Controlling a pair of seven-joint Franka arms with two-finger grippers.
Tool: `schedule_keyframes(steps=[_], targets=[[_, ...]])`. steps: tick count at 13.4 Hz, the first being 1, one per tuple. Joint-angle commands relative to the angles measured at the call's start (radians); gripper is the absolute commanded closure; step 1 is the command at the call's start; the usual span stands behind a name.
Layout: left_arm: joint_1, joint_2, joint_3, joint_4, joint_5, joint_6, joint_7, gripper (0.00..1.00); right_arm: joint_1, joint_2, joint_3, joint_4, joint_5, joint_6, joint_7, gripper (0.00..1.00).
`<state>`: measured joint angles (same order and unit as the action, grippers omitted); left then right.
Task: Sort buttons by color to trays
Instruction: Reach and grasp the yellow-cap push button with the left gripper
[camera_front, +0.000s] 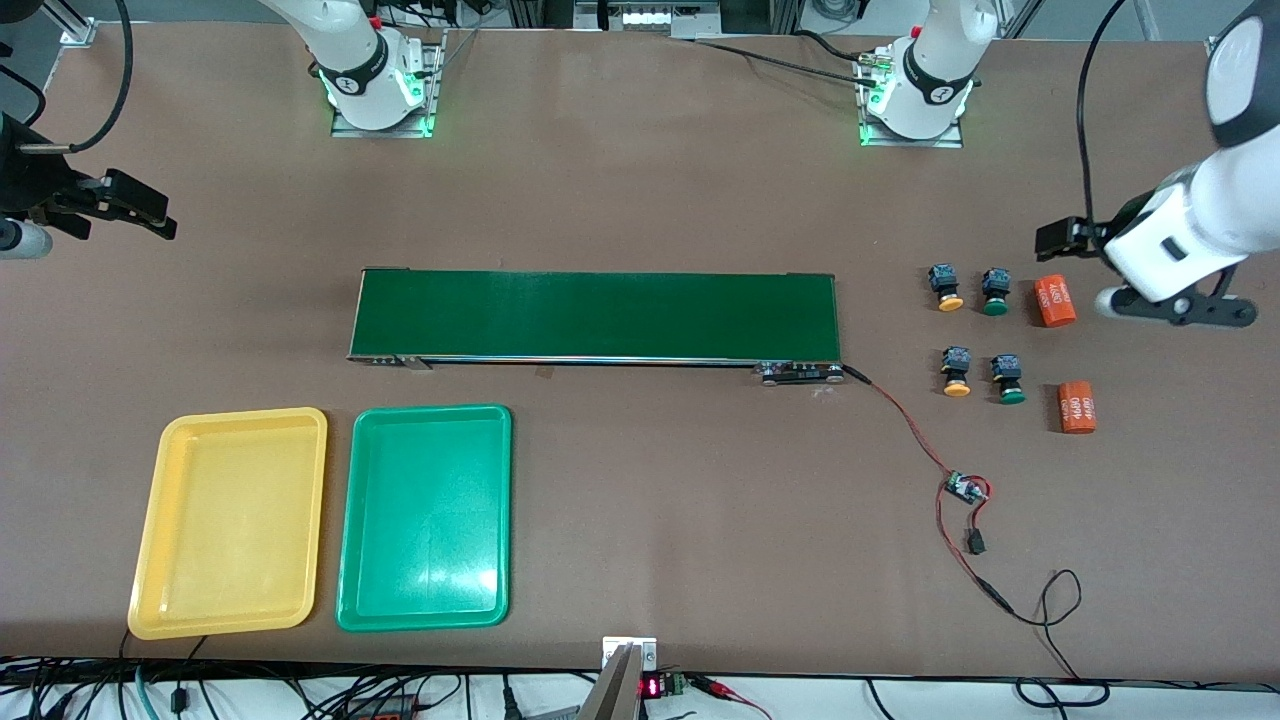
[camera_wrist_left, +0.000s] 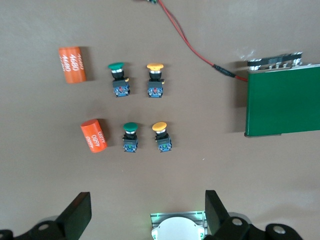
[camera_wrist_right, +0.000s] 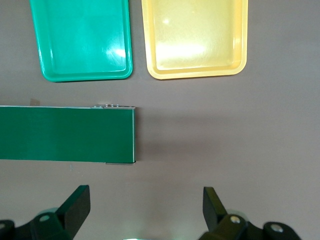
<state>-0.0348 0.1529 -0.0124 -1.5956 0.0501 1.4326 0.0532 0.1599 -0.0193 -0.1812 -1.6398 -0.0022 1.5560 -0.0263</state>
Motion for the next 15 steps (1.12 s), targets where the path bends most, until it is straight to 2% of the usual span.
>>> schedule_keyframes(steps=[1,3,6,10,12,15], targets=[[0.006,0.074,0.002,0.028,-0.003,-0.012,0.016,0.0,0.0,-0.001,0.003,0.015,-0.015,-0.019,-0.012,0.0],[0.01,0.108,0.003,-0.027,-0.004,0.079,0.014,0.0,0.0,-0.001,0.003,0.015,-0.015,-0.019,-0.012,0.0],[0.033,0.105,0.003,-0.192,-0.004,0.298,0.007,0.03,0.0,-0.001,0.003,0.015,-0.015,-0.019,-0.012,0.0],[0.05,0.099,0.003,-0.424,-0.004,0.648,0.007,0.05,0.0,-0.001,0.003,0.014,-0.015,-0.02,-0.012,0.0],[0.052,0.099,0.003,-0.565,-0.004,0.884,0.007,0.05,0.001,-0.001,0.003,0.012,-0.015,-0.02,-0.012,0.0],[0.05,0.152,0.005,-0.673,-0.003,1.168,0.016,0.04,0.001,0.001,0.003,0.012,-0.015,-0.024,-0.012,0.0]])
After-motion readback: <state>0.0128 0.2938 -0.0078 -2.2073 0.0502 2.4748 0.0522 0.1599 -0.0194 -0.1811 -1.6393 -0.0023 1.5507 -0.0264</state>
